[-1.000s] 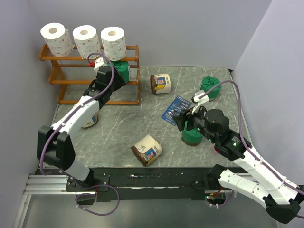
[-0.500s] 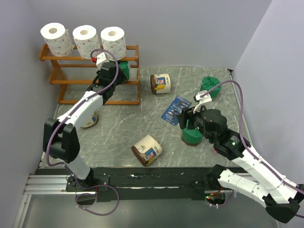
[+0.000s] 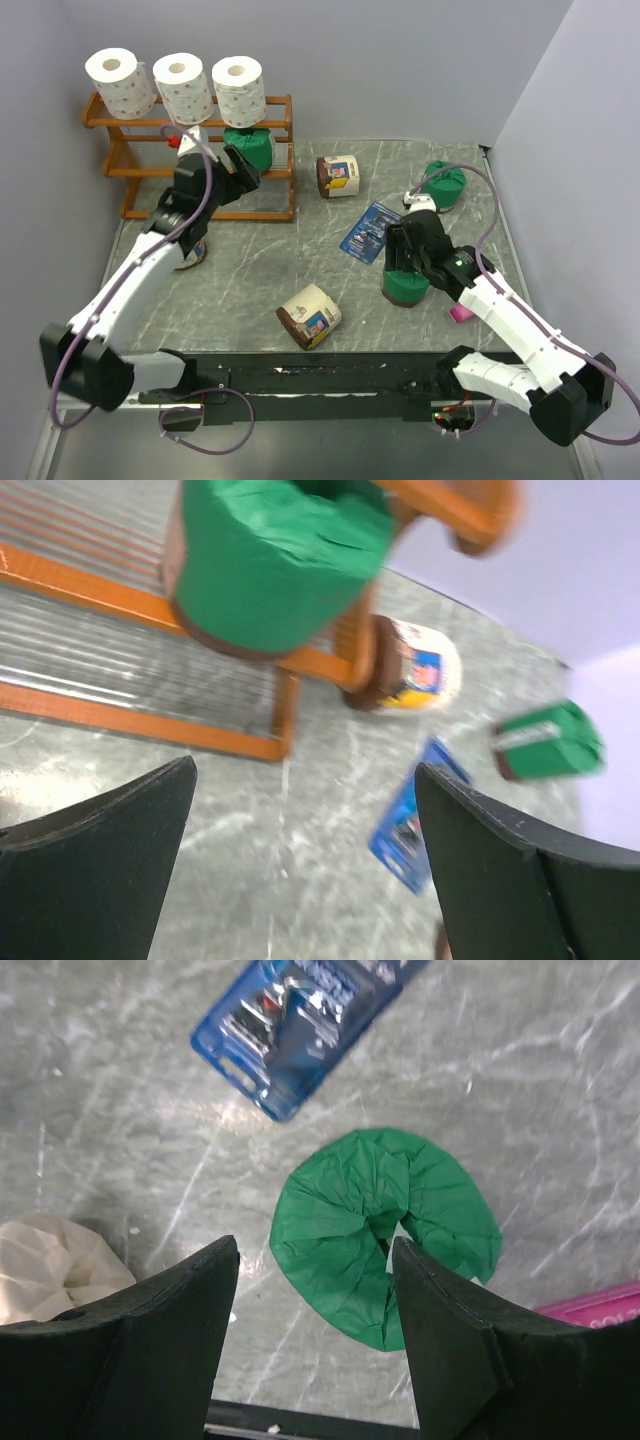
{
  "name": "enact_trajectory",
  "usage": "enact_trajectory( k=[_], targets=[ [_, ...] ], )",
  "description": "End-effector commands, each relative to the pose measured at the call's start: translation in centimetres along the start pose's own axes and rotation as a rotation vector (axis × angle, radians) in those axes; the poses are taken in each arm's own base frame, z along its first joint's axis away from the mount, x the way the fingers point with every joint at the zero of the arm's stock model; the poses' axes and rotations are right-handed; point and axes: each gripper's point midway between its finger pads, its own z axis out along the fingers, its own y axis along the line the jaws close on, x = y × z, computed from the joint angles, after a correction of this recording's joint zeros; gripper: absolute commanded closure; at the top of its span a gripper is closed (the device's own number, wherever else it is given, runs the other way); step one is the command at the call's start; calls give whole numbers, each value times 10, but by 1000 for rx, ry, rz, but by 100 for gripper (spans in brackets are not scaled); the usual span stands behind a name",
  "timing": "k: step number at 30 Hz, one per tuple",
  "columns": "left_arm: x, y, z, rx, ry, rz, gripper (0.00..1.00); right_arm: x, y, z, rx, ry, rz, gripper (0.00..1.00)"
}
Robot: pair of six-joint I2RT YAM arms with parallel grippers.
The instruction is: Place and organize the paper towels onto the shelf
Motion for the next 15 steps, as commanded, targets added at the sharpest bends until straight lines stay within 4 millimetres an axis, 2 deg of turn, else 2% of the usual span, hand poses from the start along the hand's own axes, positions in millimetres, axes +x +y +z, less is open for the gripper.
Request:
enact_trajectory(
  k=[1, 3, 4, 6, 7, 9, 10, 12, 13, 15],
  targets=[
    [16, 3, -35, 52, 79, 62, 4, 0, 5, 2, -15, 34, 31, 30],
    [19, 8, -50, 53, 87, 81, 4, 1, 8, 5, -33, 43, 34, 31],
    [29, 18, -55, 33, 117, 108, 4, 4, 9, 9, -29, 59, 30, 31],
    [32, 26, -68, 22, 112, 124, 4, 10, 5, 12, -2, 85, 28, 31],
    [41, 37, -71, -2, 128, 141, 4, 13, 2, 15, 18, 99, 26, 31],
    [42, 48, -83, -26, 110, 153, 4, 22, -2, 19, 42, 124, 29, 31],
    [48, 63, -84, -68, 104, 170, 4, 25, -2, 23, 45, 135, 29, 31],
    [44, 73, -93, -94, 52, 174, 4, 33, -2, 28, 50, 158, 24, 31],
    [51, 85, -94, -130, 44, 172, 4, 38, -3, 33, 64, 176, 22, 31],
    [44, 84, -104, -108, -6, 157, 4, 42, -3, 38, 71, 195, 20, 31]
  ],
)
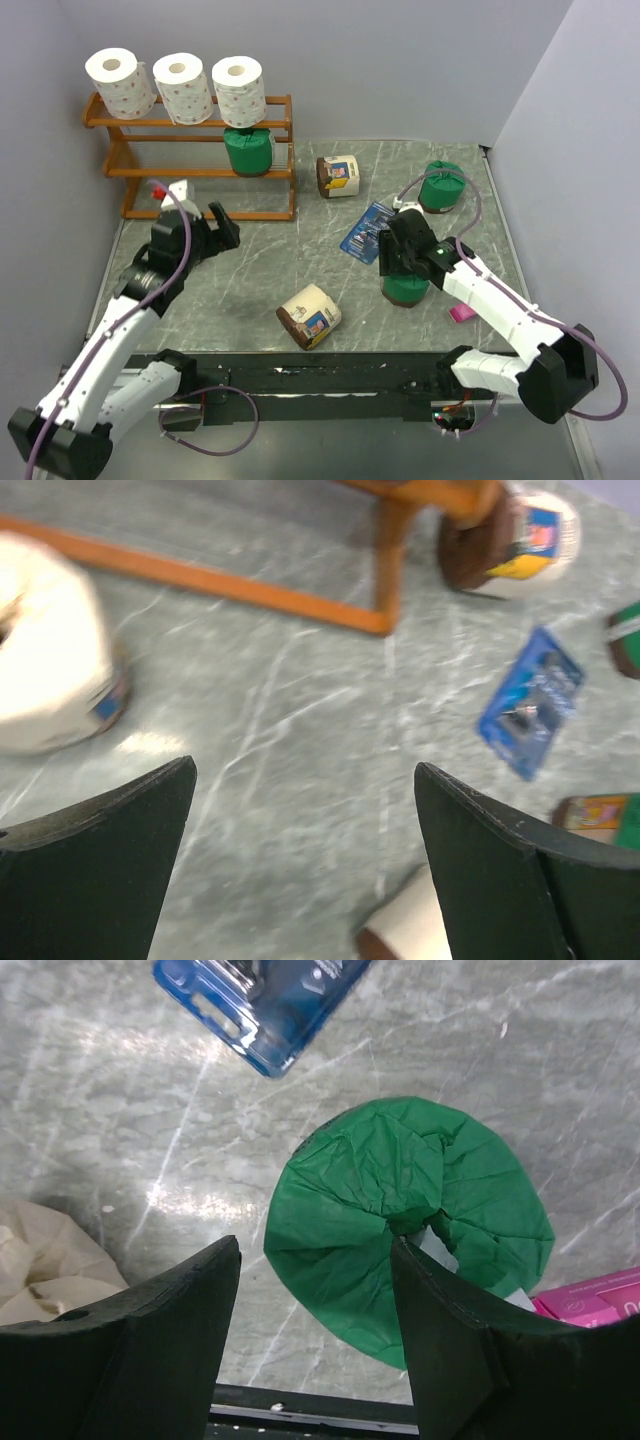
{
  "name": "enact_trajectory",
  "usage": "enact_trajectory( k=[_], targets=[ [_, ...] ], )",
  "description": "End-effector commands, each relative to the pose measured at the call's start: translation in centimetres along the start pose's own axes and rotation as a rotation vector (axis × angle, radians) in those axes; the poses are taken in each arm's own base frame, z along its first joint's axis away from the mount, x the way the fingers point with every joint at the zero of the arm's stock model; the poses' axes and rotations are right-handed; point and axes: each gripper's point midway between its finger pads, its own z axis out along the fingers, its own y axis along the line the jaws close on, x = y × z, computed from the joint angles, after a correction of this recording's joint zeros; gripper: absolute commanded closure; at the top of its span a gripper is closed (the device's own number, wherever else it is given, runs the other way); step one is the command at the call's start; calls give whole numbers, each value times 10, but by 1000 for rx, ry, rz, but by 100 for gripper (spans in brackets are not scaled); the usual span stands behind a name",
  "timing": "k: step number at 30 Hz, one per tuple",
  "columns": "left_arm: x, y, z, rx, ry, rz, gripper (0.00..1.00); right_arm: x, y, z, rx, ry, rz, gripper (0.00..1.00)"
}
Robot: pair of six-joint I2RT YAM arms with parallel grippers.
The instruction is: Place and organize the paper towels onto the shelf
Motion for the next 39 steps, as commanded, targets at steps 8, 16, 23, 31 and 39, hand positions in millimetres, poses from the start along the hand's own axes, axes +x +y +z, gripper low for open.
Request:
enact_trajectory(
  k=[8, 16, 23, 31, 39],
  targets=[
    [-20, 19, -34, -21, -182, 6, 4, 19, -4, 29, 50, 81, 22, 35],
    [-19, 23, -34, -44, -172, 13, 4, 18, -3, 25, 27, 64, -3, 55],
    [-27, 32, -41, -94, -210, 1, 4, -21, 0, -16, -12, -54, -47, 62],
    [-46, 51, -60, -182, -321, -73, 4, -101, 87, -62, -259, -271, -189, 62],
    [-58, 66, -76, -269, -378, -139, 4, -114, 215, -53, -474, -280, -389, 60]
  ],
)
